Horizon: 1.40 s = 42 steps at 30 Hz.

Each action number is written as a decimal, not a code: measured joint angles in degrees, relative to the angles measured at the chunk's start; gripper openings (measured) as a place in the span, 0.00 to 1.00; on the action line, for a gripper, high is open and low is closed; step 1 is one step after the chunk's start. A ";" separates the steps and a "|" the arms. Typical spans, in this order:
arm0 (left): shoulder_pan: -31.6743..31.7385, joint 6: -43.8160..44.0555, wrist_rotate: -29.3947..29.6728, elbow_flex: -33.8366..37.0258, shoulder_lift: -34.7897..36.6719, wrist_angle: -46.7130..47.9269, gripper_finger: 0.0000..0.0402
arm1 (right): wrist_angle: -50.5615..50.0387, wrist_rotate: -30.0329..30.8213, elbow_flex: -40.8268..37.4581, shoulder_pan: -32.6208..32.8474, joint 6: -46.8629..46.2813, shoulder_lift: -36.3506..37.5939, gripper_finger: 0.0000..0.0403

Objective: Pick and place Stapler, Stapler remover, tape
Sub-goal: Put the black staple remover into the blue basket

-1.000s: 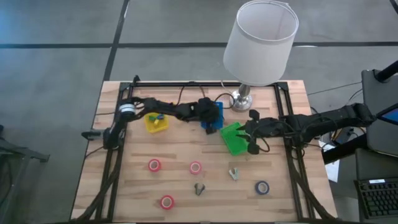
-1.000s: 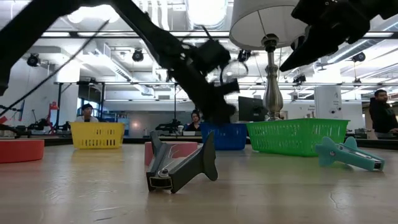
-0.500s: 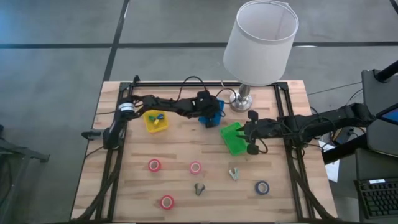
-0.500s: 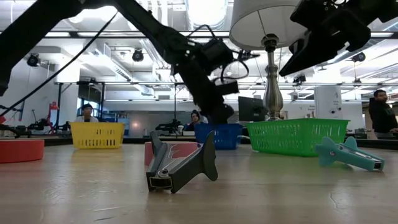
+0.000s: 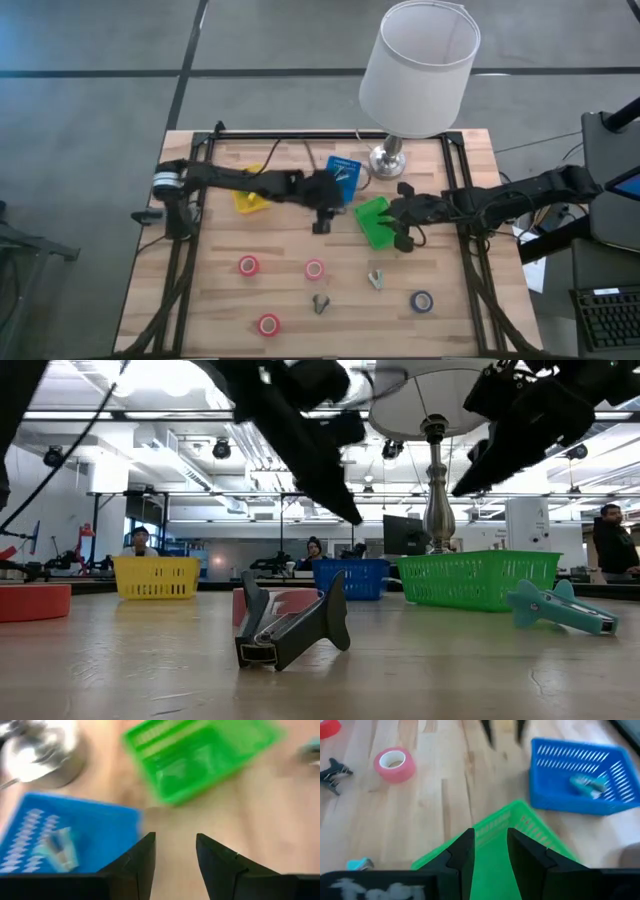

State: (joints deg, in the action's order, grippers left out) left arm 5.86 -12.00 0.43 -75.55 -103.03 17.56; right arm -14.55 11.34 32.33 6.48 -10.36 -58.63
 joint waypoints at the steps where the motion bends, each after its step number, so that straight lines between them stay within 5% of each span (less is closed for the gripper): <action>1: -1.19 0.30 -0.73 1.98 1.64 -1.27 0.36 | 0.11 -0.78 -0.22 0.02 -0.71 -0.46 0.27; 13: -14.97 12.17 -1.88 24.70 13.62 -16.25 0.35 | 0.96 -8.56 -1.80 0.79 -15.44 -8.46 0.24; 26: -21.35 30.15 -5.98 27.17 11.97 -22.15 0.34 | 3.20 -8.95 -0.97 1.14 -18.97 -11.85 0.26; 33: -24.33 41.79 -5.12 27.12 11.79 -22.73 0.34 | 4.39 -8.79 1.52 1.11 -8.66 -11.39 0.24; 42: -30.55 51.79 6.32 27.12 11.77 -22.97 0.34 | 6.24 -8.77 10.52 -2.09 14.19 -11.43 0.24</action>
State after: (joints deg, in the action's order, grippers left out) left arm -24.69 39.79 6.76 -48.42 -91.26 -5.41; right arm -8.31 2.57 42.85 4.39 3.83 -70.06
